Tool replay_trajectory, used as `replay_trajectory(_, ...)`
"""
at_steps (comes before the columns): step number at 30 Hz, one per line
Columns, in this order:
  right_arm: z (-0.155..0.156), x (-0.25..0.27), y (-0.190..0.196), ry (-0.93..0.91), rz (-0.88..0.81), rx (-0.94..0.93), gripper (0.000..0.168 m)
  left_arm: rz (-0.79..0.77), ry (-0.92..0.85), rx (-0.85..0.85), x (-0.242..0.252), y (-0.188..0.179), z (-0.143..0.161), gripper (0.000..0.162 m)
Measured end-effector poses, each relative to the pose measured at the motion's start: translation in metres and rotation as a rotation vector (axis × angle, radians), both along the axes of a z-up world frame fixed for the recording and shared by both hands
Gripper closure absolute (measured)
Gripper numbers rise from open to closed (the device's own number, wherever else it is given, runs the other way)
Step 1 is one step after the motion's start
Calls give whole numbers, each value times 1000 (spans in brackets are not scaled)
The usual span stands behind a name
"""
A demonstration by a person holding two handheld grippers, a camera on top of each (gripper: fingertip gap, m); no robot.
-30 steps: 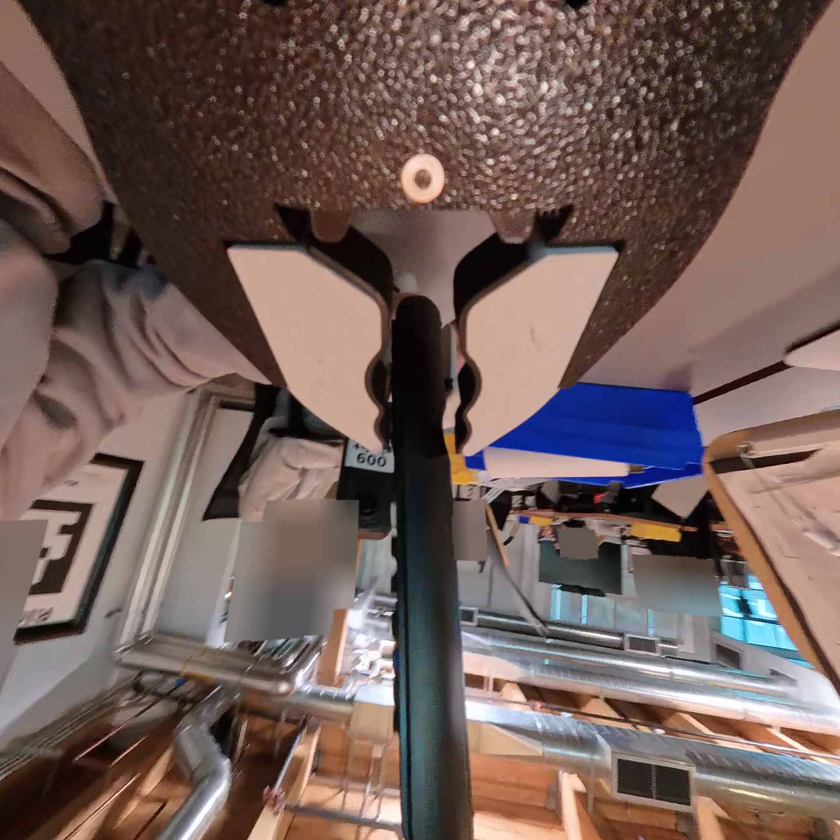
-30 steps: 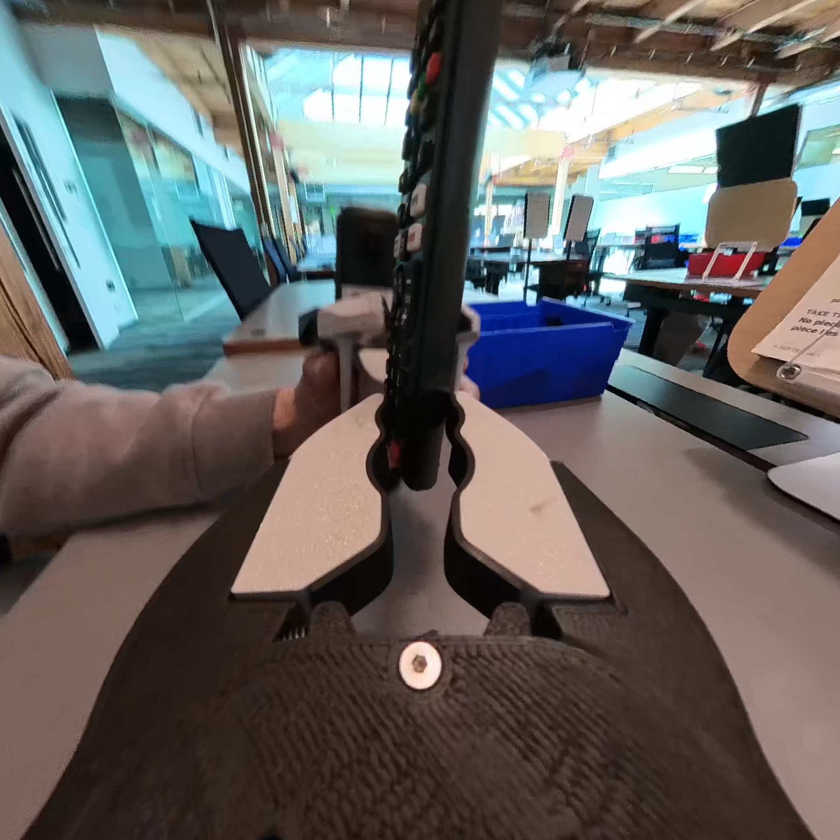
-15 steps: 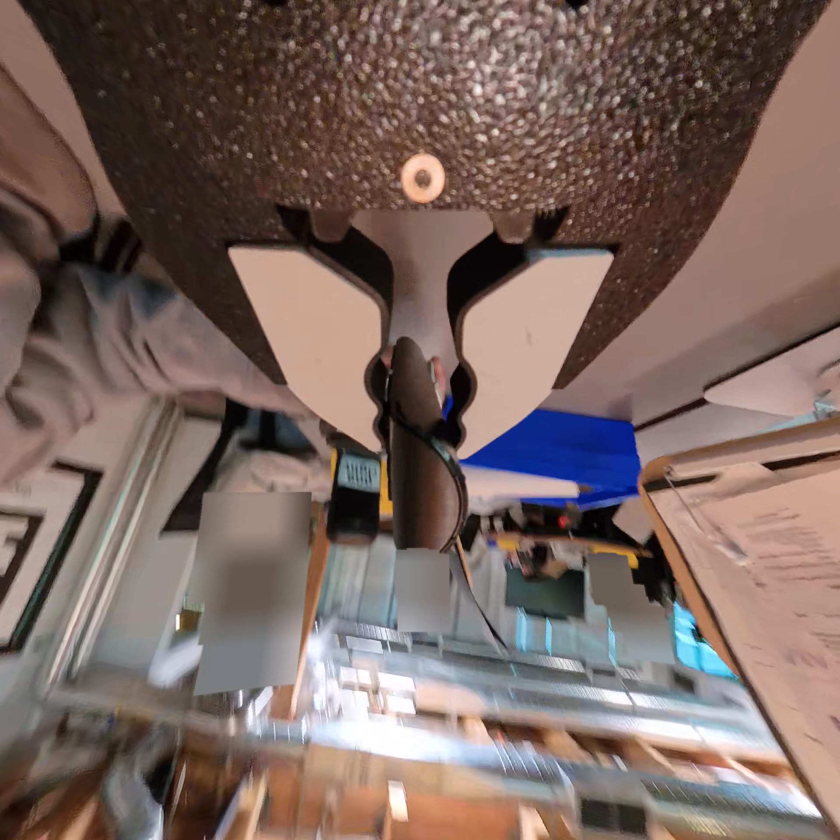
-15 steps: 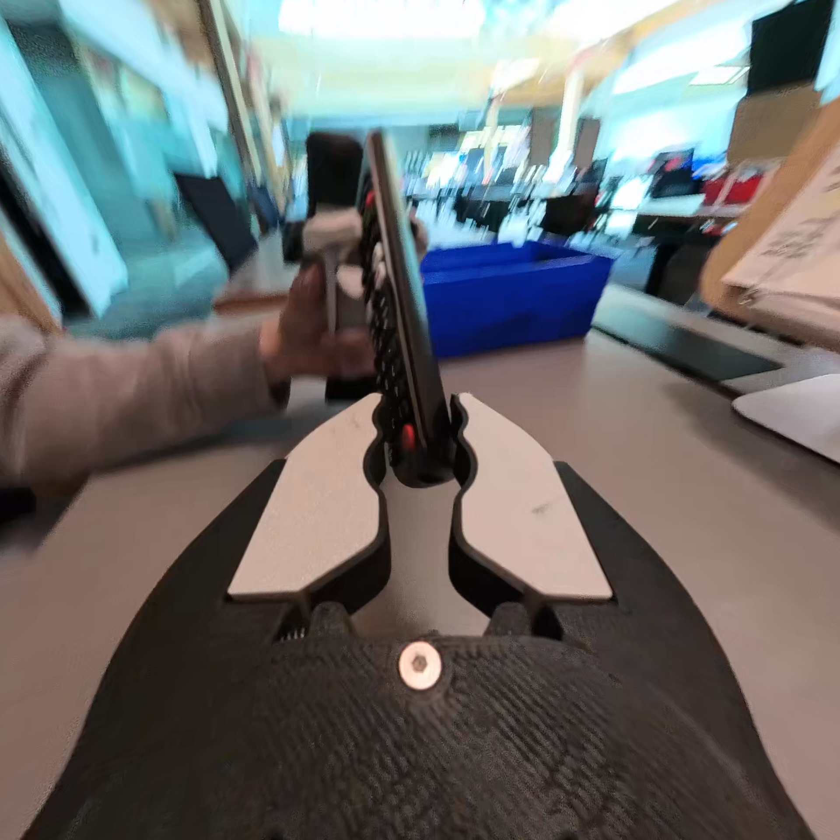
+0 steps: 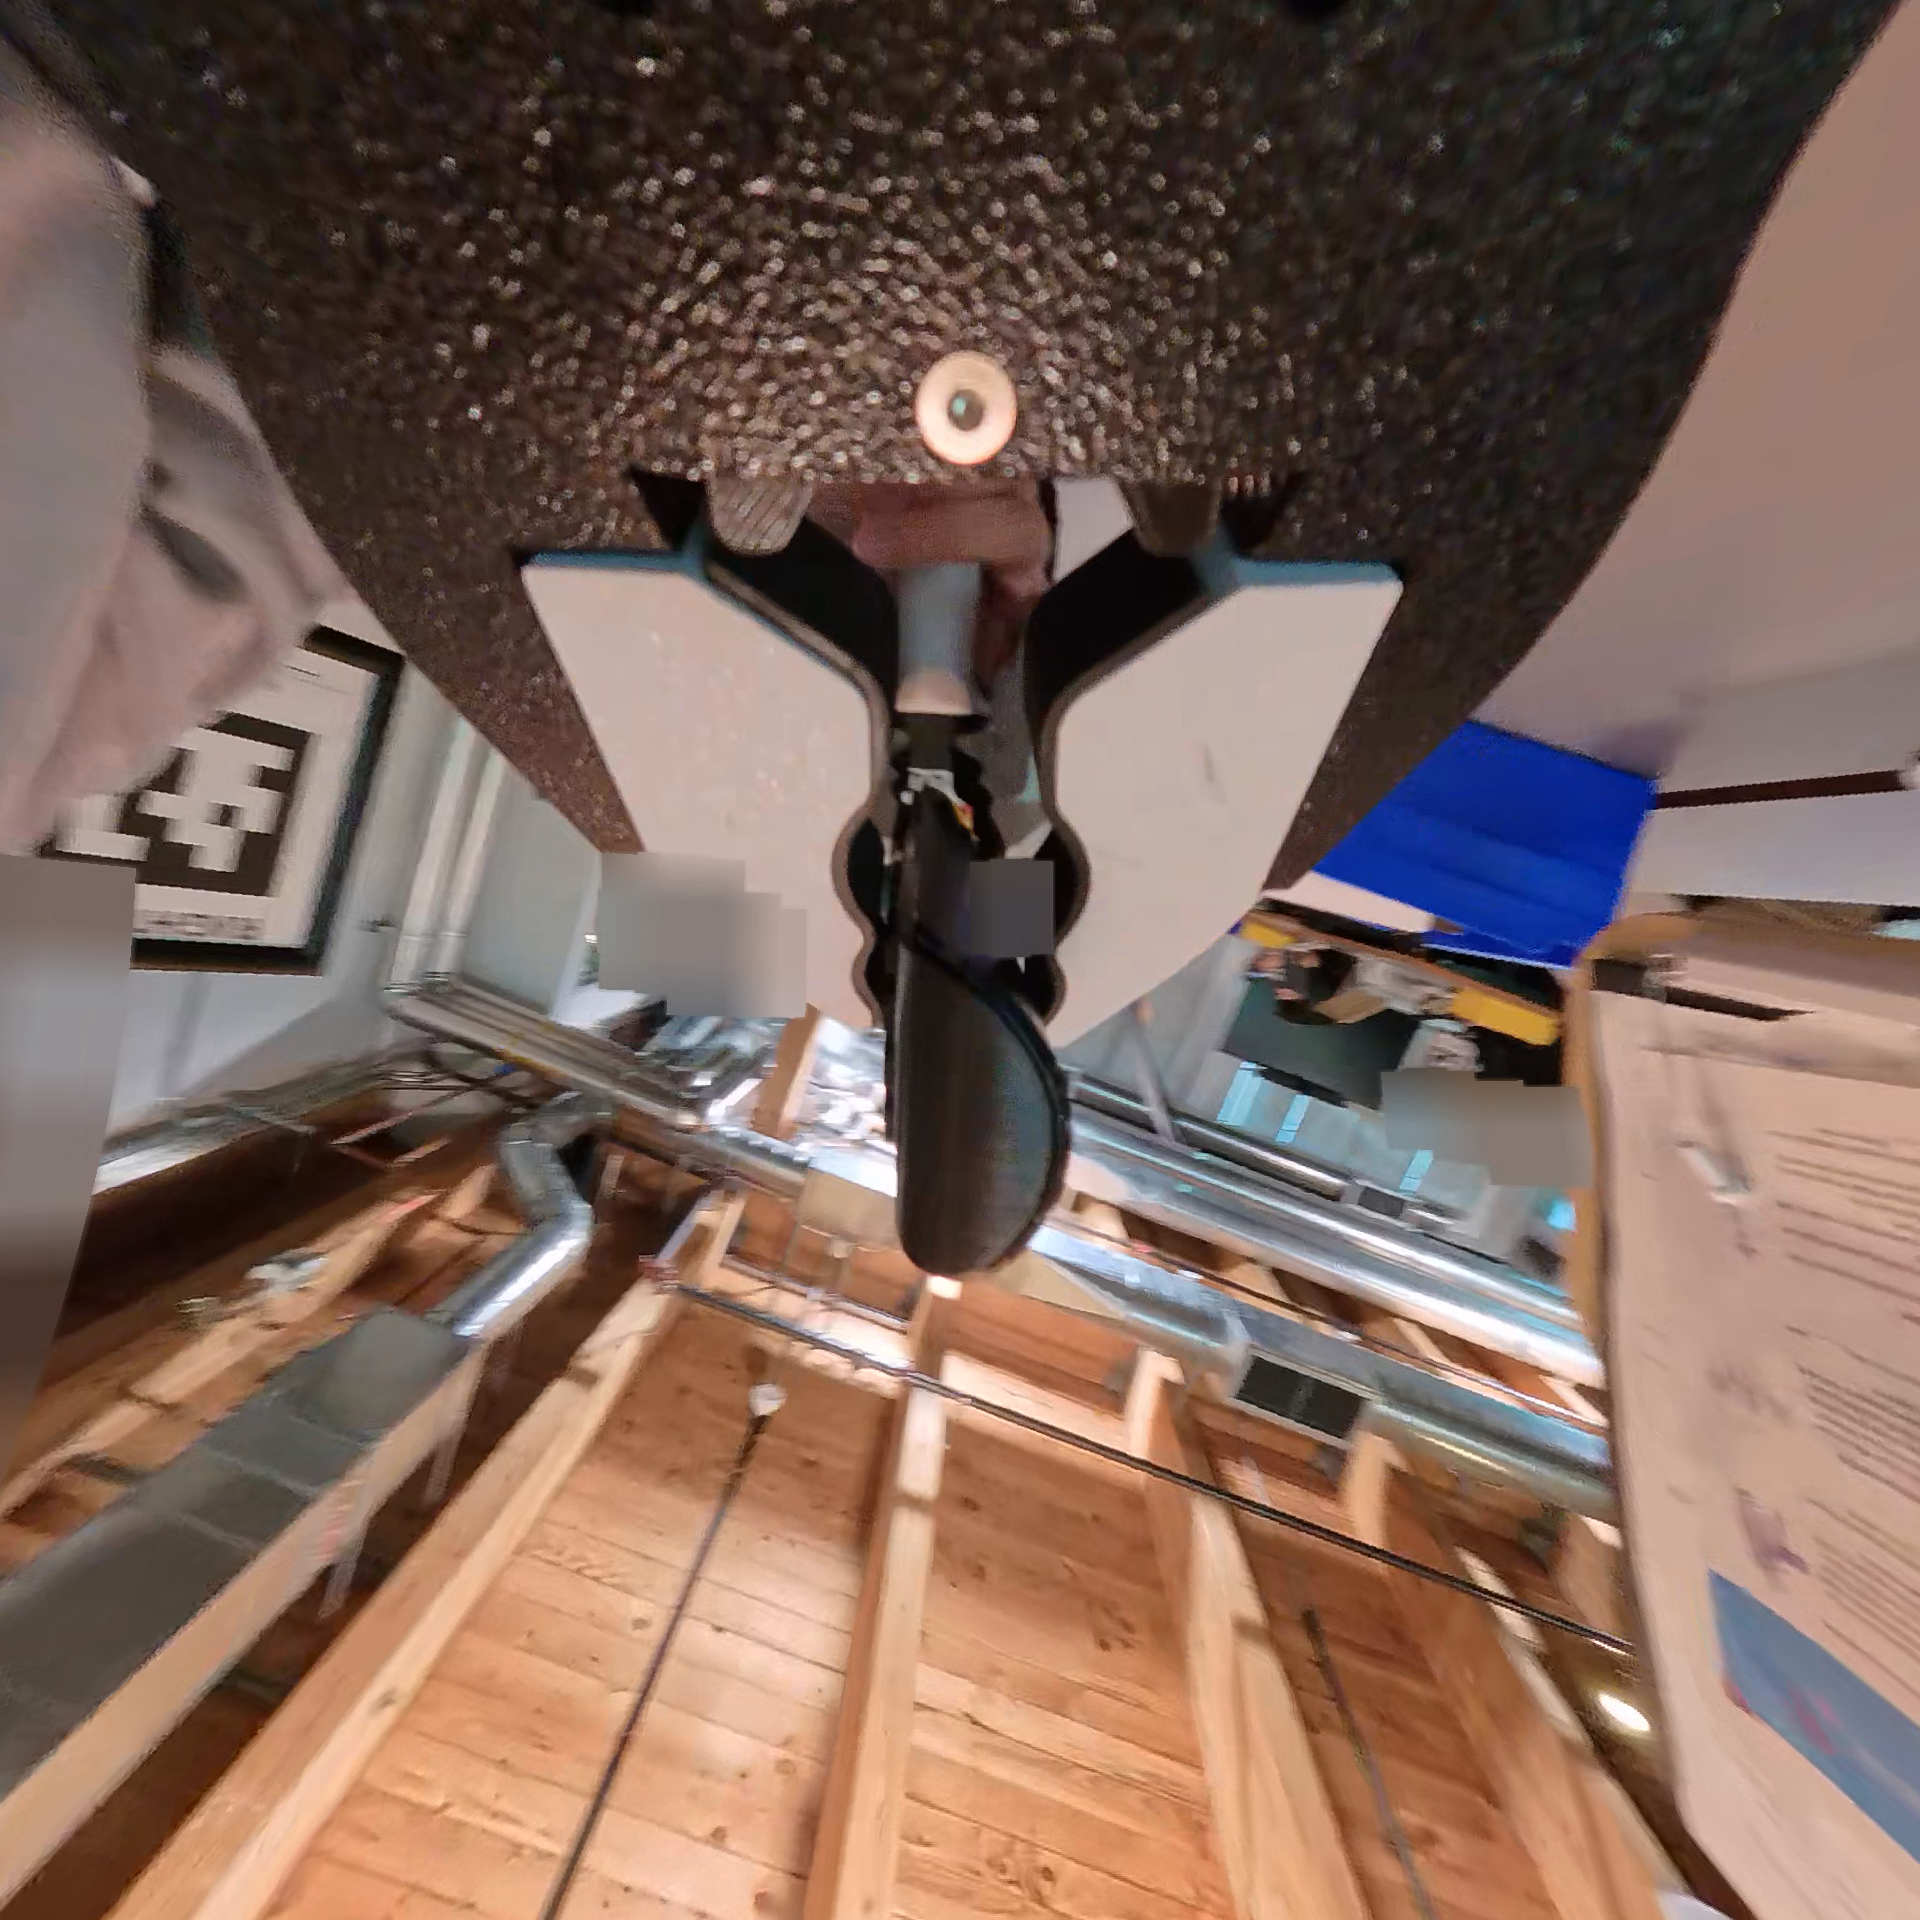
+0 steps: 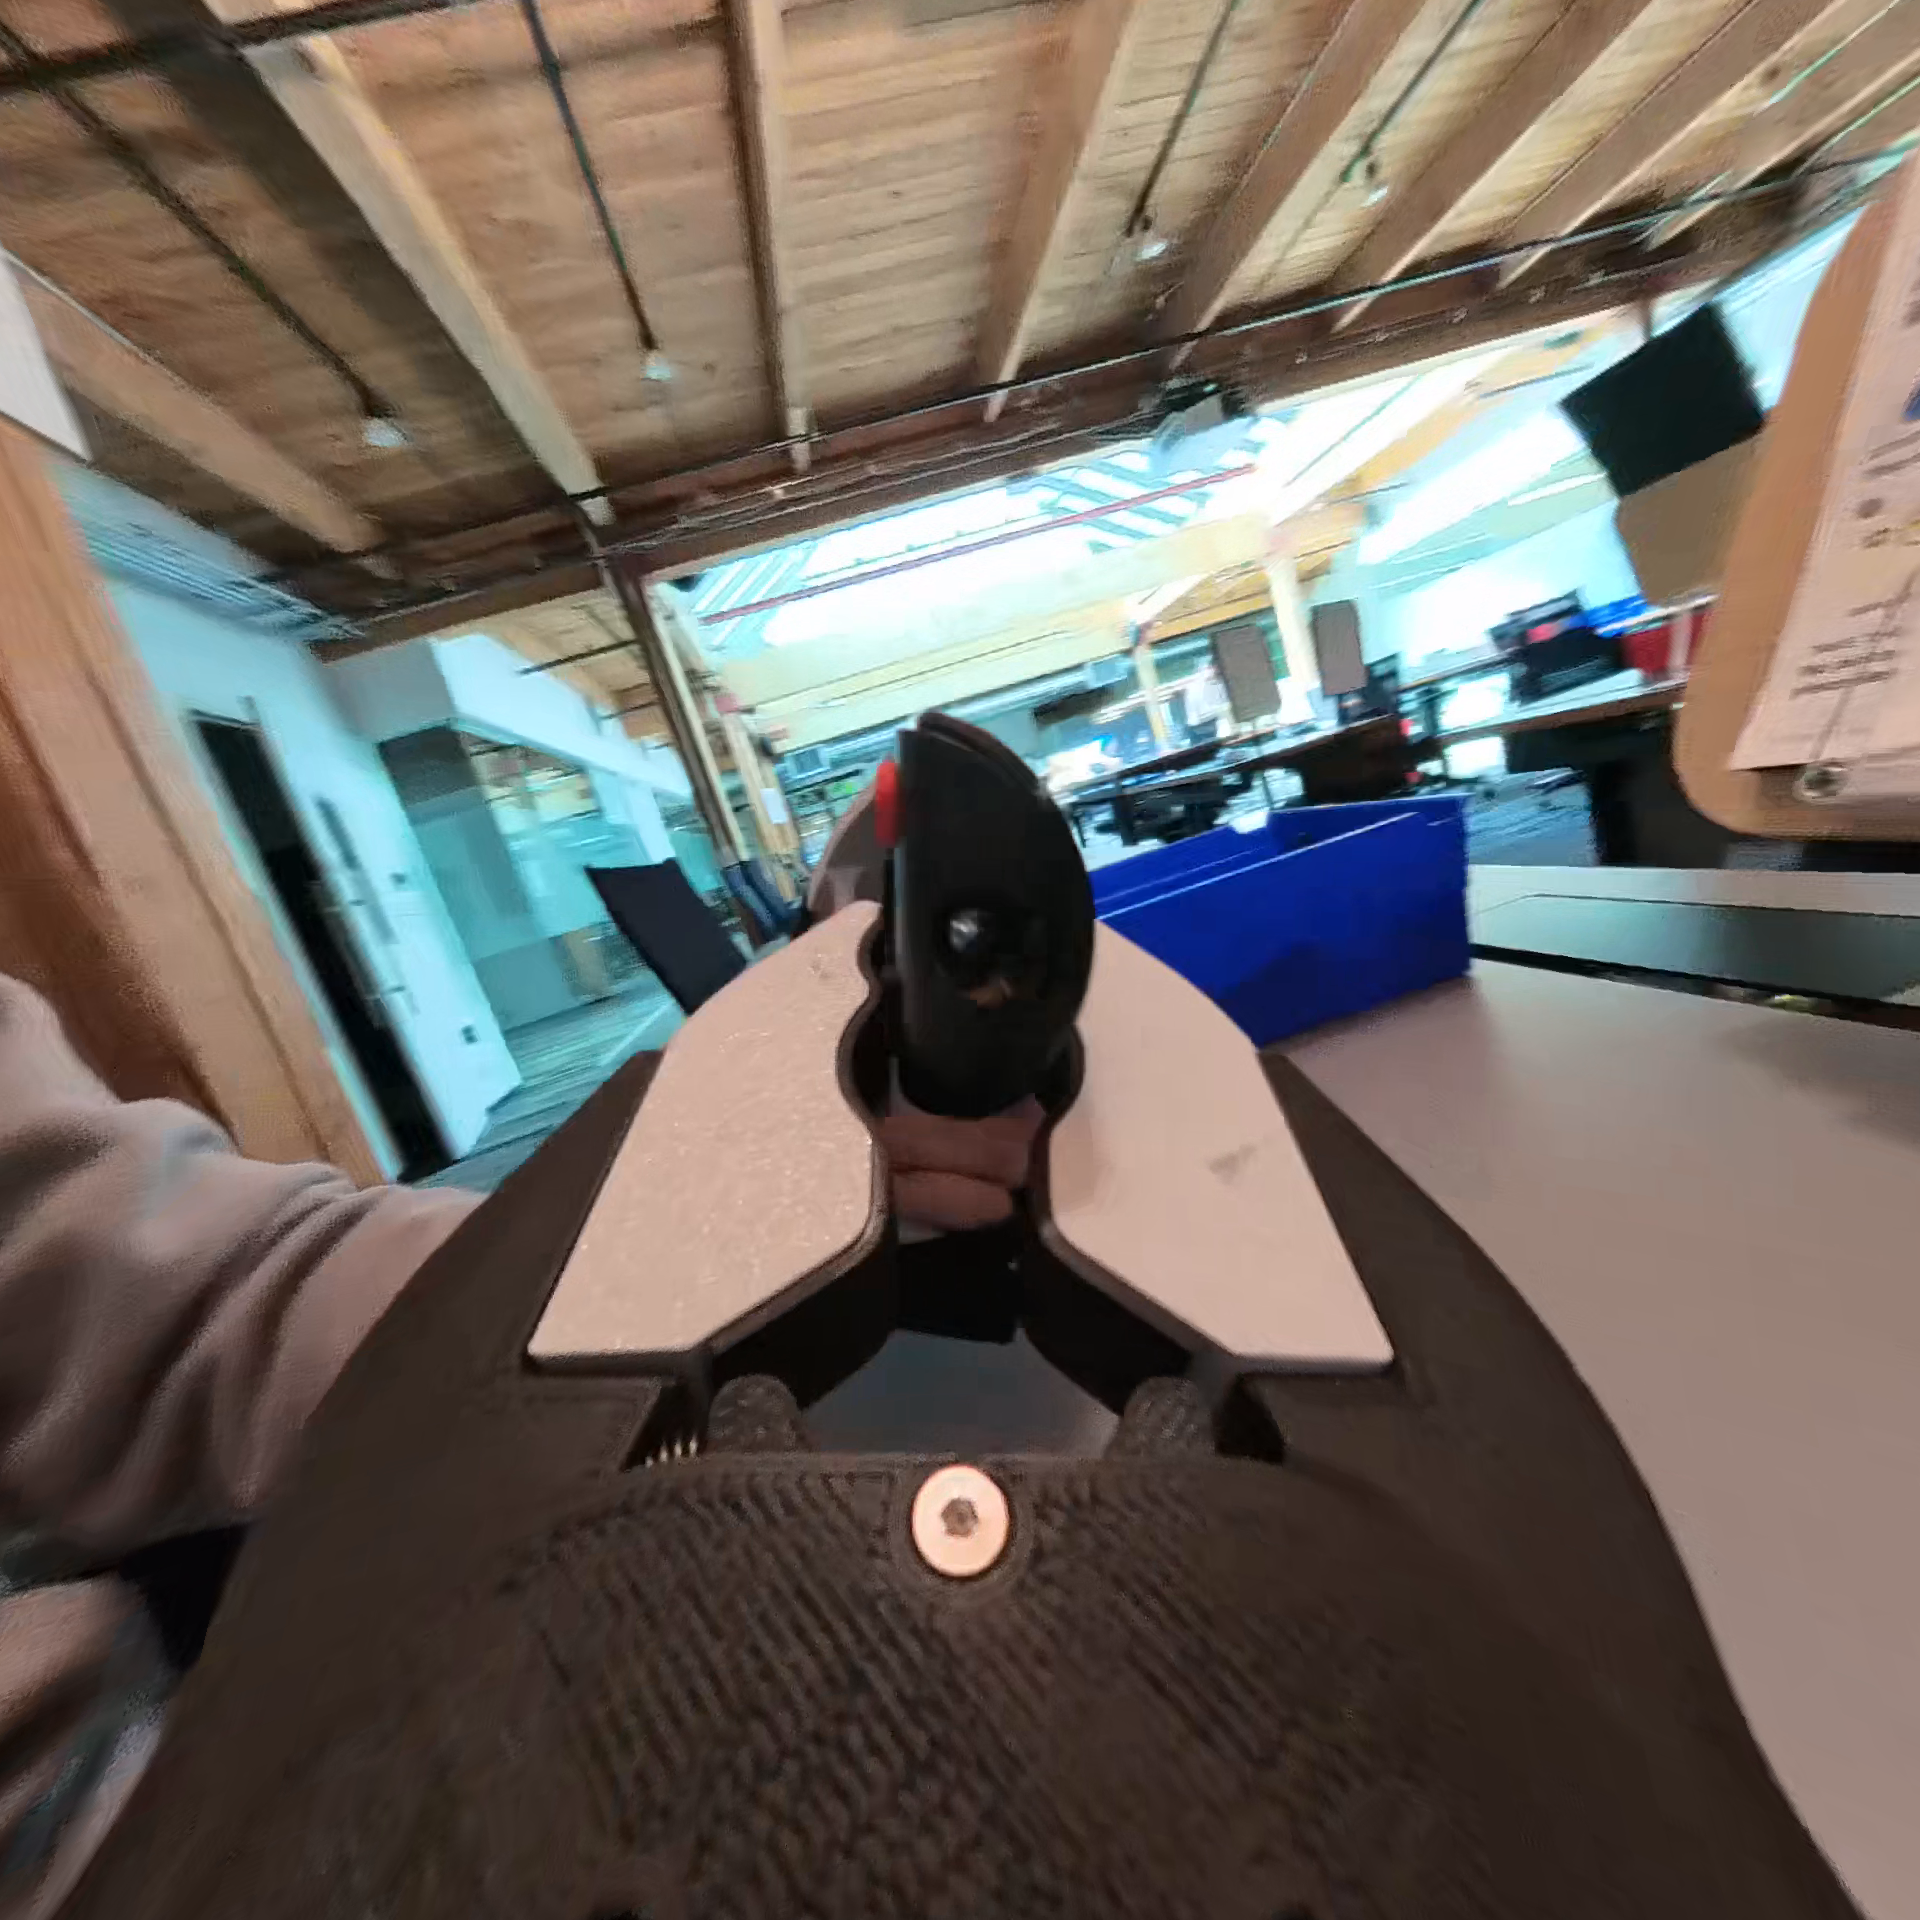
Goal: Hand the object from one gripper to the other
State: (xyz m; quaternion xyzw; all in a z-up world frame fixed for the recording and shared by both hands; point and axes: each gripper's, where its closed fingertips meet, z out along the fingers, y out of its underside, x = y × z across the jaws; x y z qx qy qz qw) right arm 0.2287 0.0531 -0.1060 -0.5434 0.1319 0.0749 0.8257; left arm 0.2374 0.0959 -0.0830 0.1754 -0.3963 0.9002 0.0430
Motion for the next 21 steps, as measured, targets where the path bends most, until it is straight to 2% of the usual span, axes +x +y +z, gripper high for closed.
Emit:
replay_trajectory(4, 2, -5, -13, -58, 78, -98, 146, -70, -60, 181, -10, -8, -13, 137)
replay_trajectory(6, -1, -10, -24, -48, 164, -142, 146, -62, -90, 315, -13, -10, -21, 117)
replay_trajectory(8, -9, -12, -33, -22, 217, -220, 146, -64, -116, 481, -16, -13, -34, 107)
replay_trajectory(12, -21, -18, -41, -16, 263, -311, 146, -130, -160, 685, -29, -20, -56, 113)
replay_trajectory(14, -21, -18, -40, -8, 266, -303, 146, -186, -173, 765, -37, -27, -68, 123)
replay_trajectory(15, -21, -16, -39, 0, 255, -298, 146, -202, -188, 808, -39, -30, -75, 137)
replay_trajectory(17, -24, -9, -40, 13, 214, -302, 147, -158, -185, 890, -33, -33, -84, 139)
replay_trajectory(19, -18, -3, -41, 21, 169, -240, 146, -137, -157, 881, -28, -35, -82, 140)
replay_trajectory(21, -7, 6, -41, 47, 94, -133, 145, -114, -117, 802, -21, -37, -74, 140)
